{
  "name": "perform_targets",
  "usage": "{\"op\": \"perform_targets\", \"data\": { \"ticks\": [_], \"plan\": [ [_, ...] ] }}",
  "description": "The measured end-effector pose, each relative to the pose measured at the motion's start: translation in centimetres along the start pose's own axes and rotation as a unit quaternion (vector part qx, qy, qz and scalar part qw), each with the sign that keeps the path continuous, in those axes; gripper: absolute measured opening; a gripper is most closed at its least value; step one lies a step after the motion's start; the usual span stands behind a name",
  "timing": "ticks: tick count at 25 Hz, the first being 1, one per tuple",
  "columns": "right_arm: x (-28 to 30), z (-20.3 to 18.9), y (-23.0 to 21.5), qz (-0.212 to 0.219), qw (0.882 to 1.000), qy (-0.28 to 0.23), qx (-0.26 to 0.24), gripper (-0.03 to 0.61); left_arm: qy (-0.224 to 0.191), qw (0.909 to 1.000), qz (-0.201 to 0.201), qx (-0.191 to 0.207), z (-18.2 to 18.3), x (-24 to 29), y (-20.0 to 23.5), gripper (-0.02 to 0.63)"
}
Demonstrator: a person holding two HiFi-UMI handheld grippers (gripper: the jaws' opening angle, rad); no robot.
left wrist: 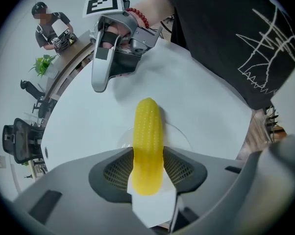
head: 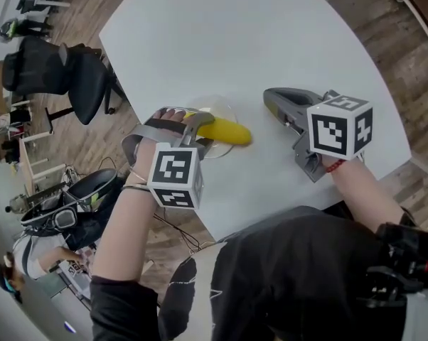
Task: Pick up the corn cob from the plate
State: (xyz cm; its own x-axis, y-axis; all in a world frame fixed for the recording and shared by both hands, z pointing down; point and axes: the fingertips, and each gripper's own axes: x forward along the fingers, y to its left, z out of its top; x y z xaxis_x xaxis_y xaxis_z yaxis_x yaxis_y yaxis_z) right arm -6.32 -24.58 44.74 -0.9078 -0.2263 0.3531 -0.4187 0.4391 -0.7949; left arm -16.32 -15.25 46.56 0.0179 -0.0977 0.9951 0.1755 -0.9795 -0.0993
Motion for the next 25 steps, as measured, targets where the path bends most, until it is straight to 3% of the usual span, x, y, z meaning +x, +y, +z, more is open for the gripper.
{"op": "perform_targets", "data": {
  "ticks": [7, 14, 20, 21, 22, 23, 25],
  "plan": [
    [-0.1, -0.1, -0.5, 0.001, 1.0, -0.002, 0.003, 0.014, 0.004, 1.0, 0.004, -0.007, 0.1, 0.2, 0.3, 0.19],
    [-0.4, -0.3, -0.4, 0.0, 1.0, 0.0, 0.0, 0.014, 0.003, 0.997, 0.067, -0.04, 0.1, 0.2, 1.3, 0.192],
    [-0.4, -0.3, -0.3, 0.001, 1.0, 0.003, -0.002, 0.014, 0.007, 0.9975, 0.056, -0.043, 0.3, 0.3, 1.6, 0.192],
    [-0.4, -0.3, -0.3, 0.001, 1.0, 0.004, -0.002, 0.014, 0.01, 0.9981, 0.043, -0.044, 0.3, 0.6, 1.3, 0.219],
    [-0.4, -0.4, -0.2, 0.001, 1.0, 0.004, -0.002, 0.014, 0.012, 0.9985, 0.029, -0.045, 0.3, 0.9, 0.9, 0.316],
    [-0.4, -0.5, -0.1, 0.001, 1.0, 0.005, -0.002, 0.014, 0.013, 0.9986, 0.02, -0.047, 0.5, 1.2, 0.5, 0.355],
    [-0.4, -0.7, 0.0, 0.001, 1.0, 0.005, -0.001, 0.014, 0.004, 0.9985, 0.013, -0.053, 0.9, 1.5, 0.3, 0.352]
  ]
}}
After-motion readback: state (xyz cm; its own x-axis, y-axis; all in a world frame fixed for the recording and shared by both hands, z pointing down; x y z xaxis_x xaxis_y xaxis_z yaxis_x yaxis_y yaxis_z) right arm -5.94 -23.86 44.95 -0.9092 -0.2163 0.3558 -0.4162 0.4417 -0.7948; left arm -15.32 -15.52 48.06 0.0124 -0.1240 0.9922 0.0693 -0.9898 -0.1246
